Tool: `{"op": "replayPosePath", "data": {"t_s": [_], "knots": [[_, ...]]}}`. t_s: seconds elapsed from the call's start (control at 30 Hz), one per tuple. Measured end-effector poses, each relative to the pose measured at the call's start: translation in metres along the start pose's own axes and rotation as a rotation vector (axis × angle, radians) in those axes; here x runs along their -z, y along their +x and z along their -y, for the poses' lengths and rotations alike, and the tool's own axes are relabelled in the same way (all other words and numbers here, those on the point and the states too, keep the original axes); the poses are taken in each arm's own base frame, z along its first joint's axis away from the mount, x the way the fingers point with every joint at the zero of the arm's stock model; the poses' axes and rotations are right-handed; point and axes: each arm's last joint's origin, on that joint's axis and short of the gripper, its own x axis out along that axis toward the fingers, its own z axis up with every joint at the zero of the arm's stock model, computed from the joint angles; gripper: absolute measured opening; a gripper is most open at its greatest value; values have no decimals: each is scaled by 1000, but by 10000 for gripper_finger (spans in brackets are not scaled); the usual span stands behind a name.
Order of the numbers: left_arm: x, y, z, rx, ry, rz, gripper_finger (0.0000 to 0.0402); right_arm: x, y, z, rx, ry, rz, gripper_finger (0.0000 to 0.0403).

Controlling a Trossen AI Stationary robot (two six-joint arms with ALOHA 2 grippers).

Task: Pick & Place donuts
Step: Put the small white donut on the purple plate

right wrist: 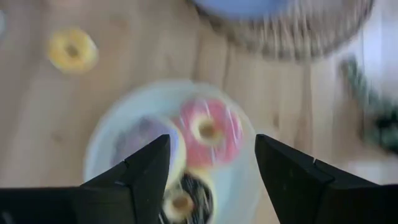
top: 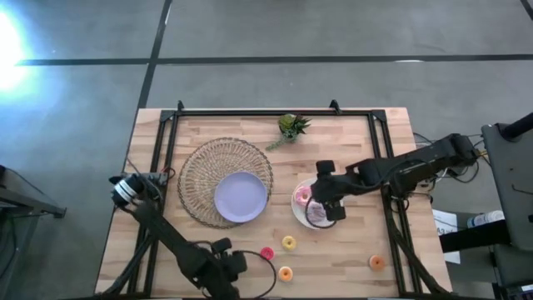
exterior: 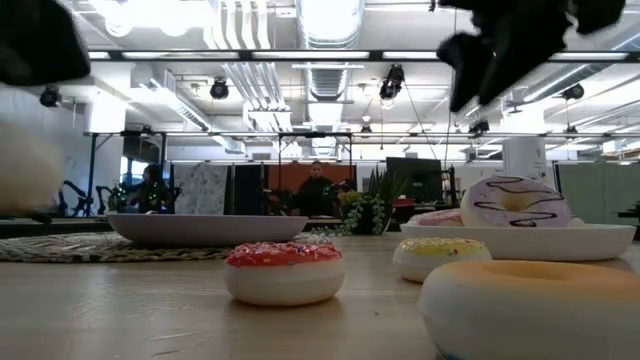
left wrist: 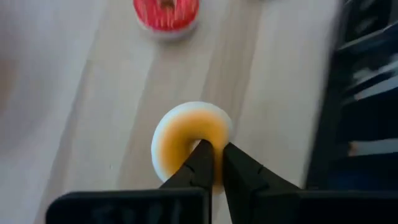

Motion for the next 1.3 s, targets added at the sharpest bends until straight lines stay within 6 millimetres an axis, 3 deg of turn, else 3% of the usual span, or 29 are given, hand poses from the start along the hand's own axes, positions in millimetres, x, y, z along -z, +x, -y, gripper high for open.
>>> {"op": "replayPosePath", "data": {"t_s": [0.13, 0.3, 0.5, 0.7, 0.97, 1.3], "knots": [[-16, -24, -19, 58, -66, 68, 1, -17, -8, -1, -66, -89, 178, 226], [-35, -44, -58, 374, -227, 225, 1, -40, -5, -3, -46, -249, 357, 226], [-30, -56, -120, 642, -398, 447, 0, -61, 9, -6, -51, -329, 397, 226], [-28, -59, -164, 651, -446, 556, 0, -94, 29, -12, -102, -340, 403, 226], [-37, -57, -183, 682, -363, 492, 0, -133, 46, -9, -120, -360, 334, 226], [-42, -58, -190, 694, -299, 494, 0, -155, 65, -5, -144, -385, 356, 226]]}}
